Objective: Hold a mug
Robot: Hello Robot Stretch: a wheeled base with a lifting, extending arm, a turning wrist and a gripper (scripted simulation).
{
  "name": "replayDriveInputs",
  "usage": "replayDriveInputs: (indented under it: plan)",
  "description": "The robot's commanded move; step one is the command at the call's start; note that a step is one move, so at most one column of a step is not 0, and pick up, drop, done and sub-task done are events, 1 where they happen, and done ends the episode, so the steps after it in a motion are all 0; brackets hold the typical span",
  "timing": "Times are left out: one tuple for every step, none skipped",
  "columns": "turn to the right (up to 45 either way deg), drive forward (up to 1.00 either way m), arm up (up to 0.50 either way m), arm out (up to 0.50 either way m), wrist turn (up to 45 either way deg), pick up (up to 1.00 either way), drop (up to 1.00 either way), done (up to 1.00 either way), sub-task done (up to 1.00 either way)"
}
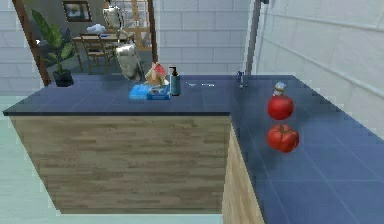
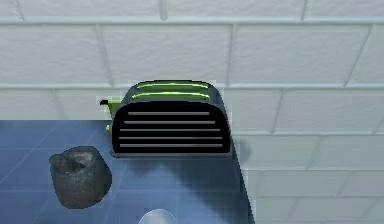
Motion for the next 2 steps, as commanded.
replayDriveInputs:
  plan:
    - [0.0, 0.00, 0.50, 0.00, 0.0, 0.00, 0.00, 0.00, 0.00]
    - [0.0, 0.00, 0.38, 0.00, 0.0, 0.00, 0.00, 0.00, 0.00]
